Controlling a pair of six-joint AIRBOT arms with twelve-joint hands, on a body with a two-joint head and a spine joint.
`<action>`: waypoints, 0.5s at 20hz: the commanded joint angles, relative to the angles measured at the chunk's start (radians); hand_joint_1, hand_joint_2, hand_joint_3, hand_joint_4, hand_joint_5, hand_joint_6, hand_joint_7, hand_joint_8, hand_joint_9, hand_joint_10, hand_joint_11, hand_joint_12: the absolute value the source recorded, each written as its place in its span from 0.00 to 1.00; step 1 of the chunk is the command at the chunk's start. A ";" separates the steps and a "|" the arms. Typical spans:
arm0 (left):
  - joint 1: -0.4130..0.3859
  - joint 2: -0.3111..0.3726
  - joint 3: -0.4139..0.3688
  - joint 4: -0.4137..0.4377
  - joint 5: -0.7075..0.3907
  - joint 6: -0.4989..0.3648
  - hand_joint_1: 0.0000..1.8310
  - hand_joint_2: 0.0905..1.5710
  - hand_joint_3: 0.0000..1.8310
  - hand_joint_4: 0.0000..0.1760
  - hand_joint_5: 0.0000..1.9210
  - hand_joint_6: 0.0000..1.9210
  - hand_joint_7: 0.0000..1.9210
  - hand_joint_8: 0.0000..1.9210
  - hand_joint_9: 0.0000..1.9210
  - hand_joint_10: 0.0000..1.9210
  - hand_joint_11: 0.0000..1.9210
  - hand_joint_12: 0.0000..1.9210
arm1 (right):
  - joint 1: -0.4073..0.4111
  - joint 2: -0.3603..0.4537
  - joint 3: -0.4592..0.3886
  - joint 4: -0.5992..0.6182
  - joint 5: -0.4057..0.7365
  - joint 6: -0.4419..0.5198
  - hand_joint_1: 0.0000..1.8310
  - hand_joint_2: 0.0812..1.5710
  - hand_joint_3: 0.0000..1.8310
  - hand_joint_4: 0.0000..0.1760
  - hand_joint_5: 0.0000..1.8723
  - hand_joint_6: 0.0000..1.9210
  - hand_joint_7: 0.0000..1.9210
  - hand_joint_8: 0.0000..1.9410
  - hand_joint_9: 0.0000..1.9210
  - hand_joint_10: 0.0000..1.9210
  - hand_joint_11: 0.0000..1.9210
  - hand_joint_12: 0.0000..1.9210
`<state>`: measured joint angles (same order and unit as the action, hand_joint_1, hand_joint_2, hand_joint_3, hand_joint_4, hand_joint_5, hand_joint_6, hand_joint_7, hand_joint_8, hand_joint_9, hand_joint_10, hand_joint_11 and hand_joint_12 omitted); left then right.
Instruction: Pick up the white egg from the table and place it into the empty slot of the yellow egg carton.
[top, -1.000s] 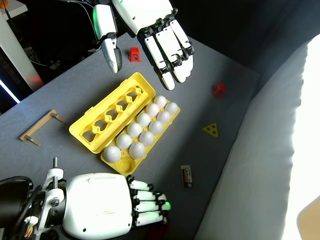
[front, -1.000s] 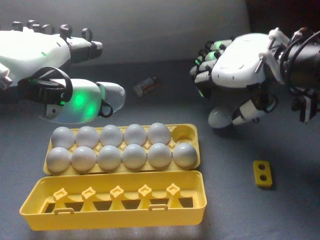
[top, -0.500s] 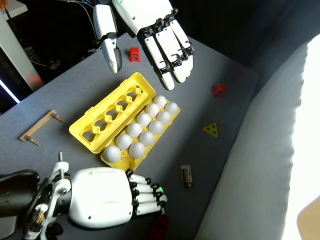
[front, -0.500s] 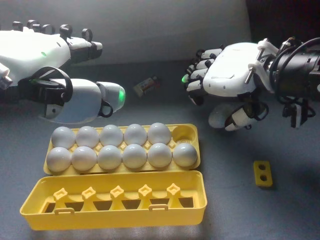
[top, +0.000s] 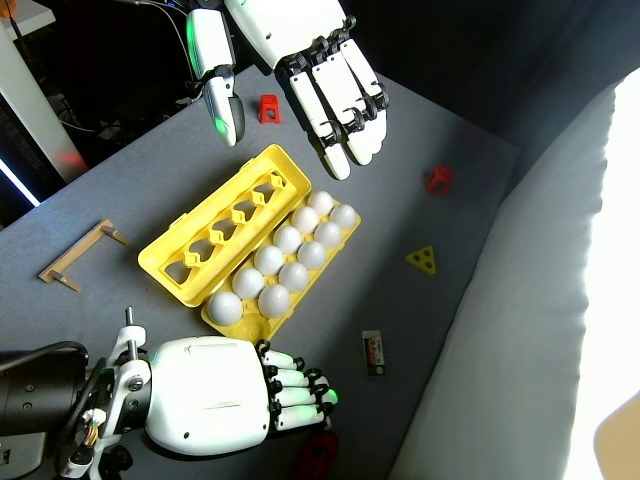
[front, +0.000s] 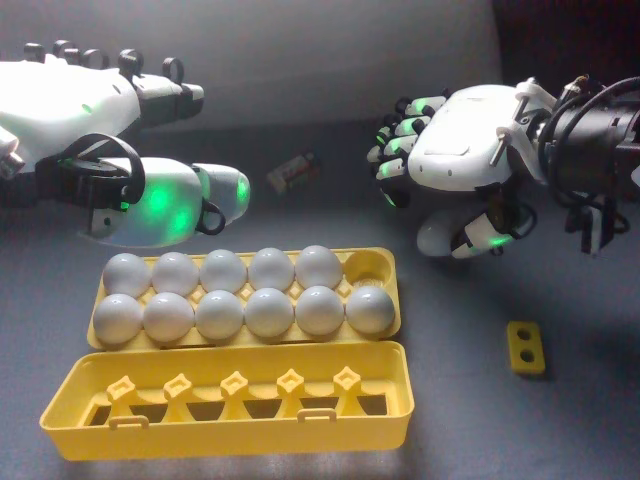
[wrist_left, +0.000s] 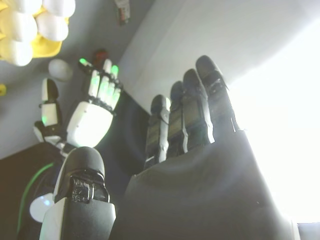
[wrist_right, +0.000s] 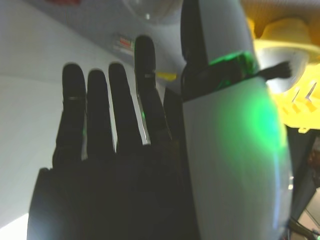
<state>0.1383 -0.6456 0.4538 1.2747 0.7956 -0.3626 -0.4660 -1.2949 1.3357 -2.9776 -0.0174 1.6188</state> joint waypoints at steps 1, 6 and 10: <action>-0.010 0.000 0.001 0.078 -0.007 0.001 0.00 0.81 0.00 0.30 0.07 0.00 0.06 0.00 0.07 0.00 0.00 0.30 | 0.003 -0.004 0.007 -0.034 -0.097 0.005 0.56 0.60 0.00 0.00 0.15 0.50 0.10 0.00 0.05 0.03 0.00 0.36; -0.013 0.000 0.000 0.076 -0.008 0.001 0.00 0.81 0.00 0.30 0.07 0.00 0.06 0.00 0.07 0.00 0.00 0.30 | -0.012 -0.023 0.040 -0.034 -0.076 0.022 0.56 0.59 0.00 0.00 0.15 0.49 0.10 0.00 0.05 0.03 0.00 0.35; -0.013 0.000 0.000 0.075 -0.007 0.000 0.00 0.81 0.00 0.30 0.07 0.00 0.06 0.00 0.07 0.00 0.00 0.30 | -0.014 -0.026 0.043 -0.034 -0.070 0.029 0.56 0.60 0.00 0.00 0.15 0.49 0.09 0.00 0.05 0.03 0.00 0.34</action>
<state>0.1383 -0.6456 0.4538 1.2739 0.7956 -0.3626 -0.4896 -1.3174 1.3739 -2.9776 0.0063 1.6451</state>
